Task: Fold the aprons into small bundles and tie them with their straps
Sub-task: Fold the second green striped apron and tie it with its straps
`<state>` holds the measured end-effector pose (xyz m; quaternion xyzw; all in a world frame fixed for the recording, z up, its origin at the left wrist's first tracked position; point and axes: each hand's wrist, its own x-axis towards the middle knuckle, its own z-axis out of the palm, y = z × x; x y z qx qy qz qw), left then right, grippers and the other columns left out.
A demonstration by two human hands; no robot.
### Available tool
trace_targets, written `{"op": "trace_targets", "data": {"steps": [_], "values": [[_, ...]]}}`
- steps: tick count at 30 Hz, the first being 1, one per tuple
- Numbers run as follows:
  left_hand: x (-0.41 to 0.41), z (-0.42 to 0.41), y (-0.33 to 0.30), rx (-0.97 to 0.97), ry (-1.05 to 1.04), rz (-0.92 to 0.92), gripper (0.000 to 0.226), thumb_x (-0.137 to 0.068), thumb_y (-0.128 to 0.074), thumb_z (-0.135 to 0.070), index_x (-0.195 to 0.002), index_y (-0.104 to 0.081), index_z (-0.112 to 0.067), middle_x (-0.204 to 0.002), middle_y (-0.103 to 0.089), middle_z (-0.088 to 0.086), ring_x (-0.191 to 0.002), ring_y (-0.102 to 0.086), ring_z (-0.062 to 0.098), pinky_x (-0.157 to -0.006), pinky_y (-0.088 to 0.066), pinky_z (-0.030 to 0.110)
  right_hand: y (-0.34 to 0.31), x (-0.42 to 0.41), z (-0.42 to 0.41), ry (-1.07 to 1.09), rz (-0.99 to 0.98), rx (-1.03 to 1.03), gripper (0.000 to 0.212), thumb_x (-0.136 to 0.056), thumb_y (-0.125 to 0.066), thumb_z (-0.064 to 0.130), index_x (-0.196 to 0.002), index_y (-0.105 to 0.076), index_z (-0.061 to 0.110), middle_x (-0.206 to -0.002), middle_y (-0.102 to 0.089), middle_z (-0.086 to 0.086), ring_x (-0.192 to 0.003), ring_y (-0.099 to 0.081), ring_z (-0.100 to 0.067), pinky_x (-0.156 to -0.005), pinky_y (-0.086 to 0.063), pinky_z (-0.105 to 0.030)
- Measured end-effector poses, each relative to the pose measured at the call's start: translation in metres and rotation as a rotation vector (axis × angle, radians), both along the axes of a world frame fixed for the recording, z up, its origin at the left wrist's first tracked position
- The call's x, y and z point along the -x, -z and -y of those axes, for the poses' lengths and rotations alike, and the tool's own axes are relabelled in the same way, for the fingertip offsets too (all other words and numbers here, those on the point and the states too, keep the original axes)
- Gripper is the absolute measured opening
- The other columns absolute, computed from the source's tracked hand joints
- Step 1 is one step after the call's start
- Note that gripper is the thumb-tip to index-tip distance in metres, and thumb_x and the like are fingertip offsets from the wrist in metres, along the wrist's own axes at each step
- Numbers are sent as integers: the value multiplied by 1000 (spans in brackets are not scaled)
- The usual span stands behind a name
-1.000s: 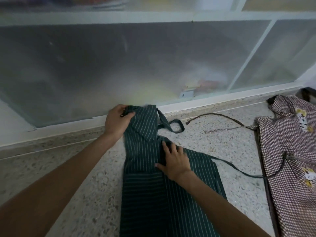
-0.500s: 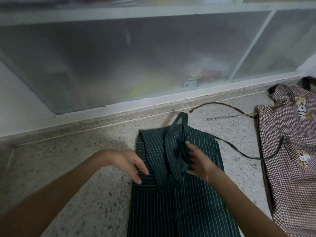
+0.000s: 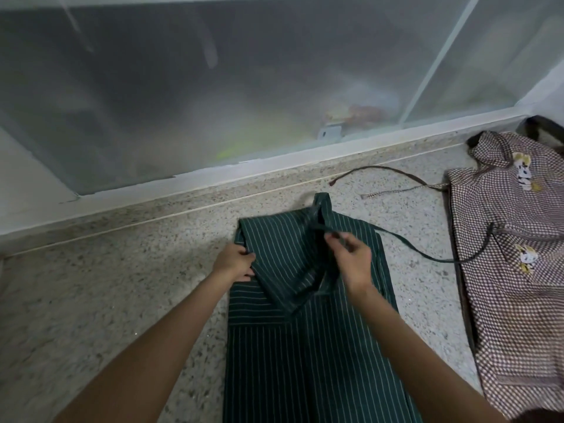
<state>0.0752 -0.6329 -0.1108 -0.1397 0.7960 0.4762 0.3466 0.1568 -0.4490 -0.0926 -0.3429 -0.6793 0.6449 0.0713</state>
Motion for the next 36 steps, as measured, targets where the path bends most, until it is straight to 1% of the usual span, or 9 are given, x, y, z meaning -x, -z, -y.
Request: {"op": "trace_targets", "data": {"steps": [2,4,11,15,18,22,29,31,36], "values": [[-2,2,3,-34,-71,7,50,-98,-46,-11,-143,-27,0,-132,-51,21,-103,-63,31,-79,-51,33,-24,-16,-25,220,-209,411,4,-90,-59,10,-88,-63,10,-74,-63,-2,-72,-61,-15,-72,-53,-23],[-3,3,7,-75,-126,5,50,-99,-42,-11,-144,-23,0,-128,-55,23,-106,-62,32,-80,-49,35,-39,-46,-50,199,-150,417,8,-91,-57,12,-95,-62,7,-76,-66,-4,-75,-64,-16,-68,-54,-22],[-3,1,10,-4,-143,-112,32,-98,-47,-14,-128,-49,-3,-124,-57,18,-89,-57,24,-79,-52,34,-33,-138,-81,-831,1091,-51,74,-76,-66,50,-128,-51,-1,-111,-63,-10,-80,-72,-14,-72,-59,-28],[-6,6,4,92,35,-128,35,-87,-61,-44,-100,-59,-12,-98,-66,7,-78,-65,18,-79,-56,34,-32,-94,-72,-615,616,-822,49,-85,-53,56,-114,-61,18,-112,-66,-4,-87,-66,-19,-78,-54,-37],[-16,6,-2,297,333,-156,54,-69,-65,-67,-78,-61,-14,-75,-71,3,-66,-70,14,-70,-59,31,-15,-42,-46,-523,500,-971,61,-88,-58,48,-134,-42,11,-134,-46,-8,-112,-55,-29,-85,-49,-41],[-29,0,-3,207,423,144,54,-72,-72,-53,-96,-62,-6,-81,-70,5,-66,-68,10,-58,-56,22,17,-20,-31,-477,700,-907,63,-84,-68,28,-133,-37,4,-136,-39,-16,-122,-46,-35,-91,-44,-43],[-45,8,-1,-16,159,163,33,-90,-57,-2,-123,-52,-2,-120,-61,13,-93,-61,22,-83,-52,34,-36,-74,-39,-294,120,-542,32,-76,-70,-3,-98,-62,20,-86,-63,0,-68,-61,-13,-54,-48,-23],[-46,13,0,-26,122,141,40,-90,-58,-2,-128,-47,1,-125,-58,15,-101,-62,27,-85,-51,36,-67,-116,-26,-528,59,-342,31,-74,-74,-1,-89,-62,23,-81,-61,4,-67,-63,-7,-59,-53,-21],[-49,20,-10,-29,68,107,55,-86,-64,-3,-135,-39,3,-130,-52,21,-110,-58,30,-85,-51,36,-81,-160,-17,-1585,725,18,32,-87,-66,17,-115,-62,32,-126,-56,17,-117,-53,-3,-86,-46,-12]]}}
